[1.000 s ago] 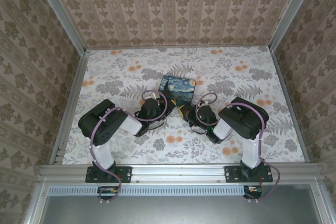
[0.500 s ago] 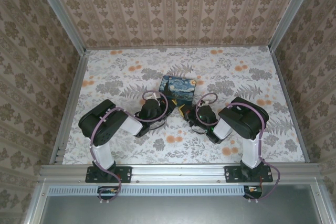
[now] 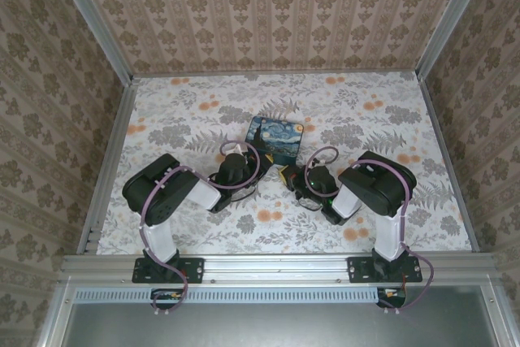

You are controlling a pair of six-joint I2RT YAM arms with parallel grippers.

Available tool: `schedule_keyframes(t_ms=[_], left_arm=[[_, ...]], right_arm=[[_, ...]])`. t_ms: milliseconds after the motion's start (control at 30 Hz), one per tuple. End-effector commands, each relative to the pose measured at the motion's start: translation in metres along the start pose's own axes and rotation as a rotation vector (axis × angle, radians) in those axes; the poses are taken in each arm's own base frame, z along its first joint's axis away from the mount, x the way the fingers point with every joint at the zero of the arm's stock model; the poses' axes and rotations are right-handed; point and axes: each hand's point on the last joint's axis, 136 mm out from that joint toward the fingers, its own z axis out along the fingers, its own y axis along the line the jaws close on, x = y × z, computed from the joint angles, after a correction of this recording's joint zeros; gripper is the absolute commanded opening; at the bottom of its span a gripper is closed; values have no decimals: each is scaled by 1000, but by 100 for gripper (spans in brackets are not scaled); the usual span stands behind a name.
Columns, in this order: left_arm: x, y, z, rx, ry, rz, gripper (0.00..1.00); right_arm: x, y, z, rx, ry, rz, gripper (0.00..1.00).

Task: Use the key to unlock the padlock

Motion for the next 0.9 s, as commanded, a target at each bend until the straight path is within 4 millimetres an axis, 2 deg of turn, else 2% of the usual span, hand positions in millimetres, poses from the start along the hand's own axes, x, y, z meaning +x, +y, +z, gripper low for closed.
schedule_keyframes(t_ms=[0,433,867], left_arm=[[-3,-9,1,42,-21,7,0],[-2,-7,1,38,-17,4,0],[0,-6,0,37,-15,5,0]], right_arm=[[-5,4,-3,-19,-28,16,0],[-2,24,7,-63,-12,11,0],[-2,35,10,-76,-13,1,0]])
